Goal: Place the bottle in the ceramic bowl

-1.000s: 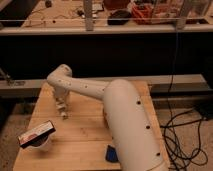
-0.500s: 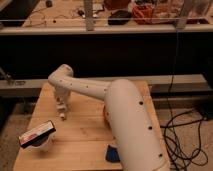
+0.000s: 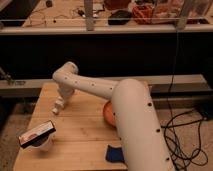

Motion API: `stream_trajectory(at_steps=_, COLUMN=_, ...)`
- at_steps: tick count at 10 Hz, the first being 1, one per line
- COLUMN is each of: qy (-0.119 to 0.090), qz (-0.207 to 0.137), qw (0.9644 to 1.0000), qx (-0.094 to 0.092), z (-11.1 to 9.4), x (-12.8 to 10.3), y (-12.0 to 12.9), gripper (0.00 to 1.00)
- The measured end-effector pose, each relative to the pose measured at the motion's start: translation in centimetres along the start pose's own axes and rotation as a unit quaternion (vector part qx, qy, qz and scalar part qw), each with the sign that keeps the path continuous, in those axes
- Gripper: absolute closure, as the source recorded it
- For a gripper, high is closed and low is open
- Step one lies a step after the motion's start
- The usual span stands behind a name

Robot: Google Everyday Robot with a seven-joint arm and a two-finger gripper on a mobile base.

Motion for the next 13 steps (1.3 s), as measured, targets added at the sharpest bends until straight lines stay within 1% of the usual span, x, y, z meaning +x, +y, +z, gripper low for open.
stream_trajectory(at_steps=2, qy=-0.004, qz=0.006, qw=1.0000, qx=0.001, z=-0.8, x=0.3, y=0.5, gripper=0.92)
stream_trajectory(at_steps=3, qy=-0.003, qz=0.005, qw=1.0000, qx=0.001, z=-1.1, x=0.9, y=1.3, gripper=0.84)
stream_trajectory(at_steps=4, qy=-0.003, qz=0.006, qw=1.0000, qx=0.002, z=-1.4, x=1.4, y=2.1, gripper=0.73)
stream_trajectory(at_steps=5, qy=-0.004, qz=0.005, qw=1.0000, qx=0.004, z=-1.6, x=1.5, y=2.0, gripper=0.66)
stream_trajectory(at_steps=7, qy=-0.008, qz=0.000, qw=1.0000, qx=0.005, z=-1.5, x=0.9, y=0.9, gripper=0.46)
stream_trajectory(at_steps=8, qy=-0.009, qz=-0.001, qw=1.0000, qx=0.004, z=-1.5, x=0.8, y=0.8, gripper=0.36)
stream_trajectory(at_steps=10, qy=-0.009, qz=-0.005, qw=0.9999, qx=0.002, z=-1.3, x=0.5, y=0.9, gripper=0.21)
stream_trajectory(at_steps=11, qy=-0.009, qz=-0.006, qw=0.9999, qx=0.002, z=-1.5, x=0.6, y=0.8, gripper=0.20)
stream_trajectory(at_steps=12, qy=-0.011, qz=-0.009, qw=0.9999, qx=0.002, z=-1.5, x=0.7, y=0.6, gripper=0.25)
stream_trajectory(at_steps=13, qy=-0.013, qz=-0.012, qw=0.9998, qx=0.003, z=-1.5, x=0.6, y=0.0, gripper=0.27)
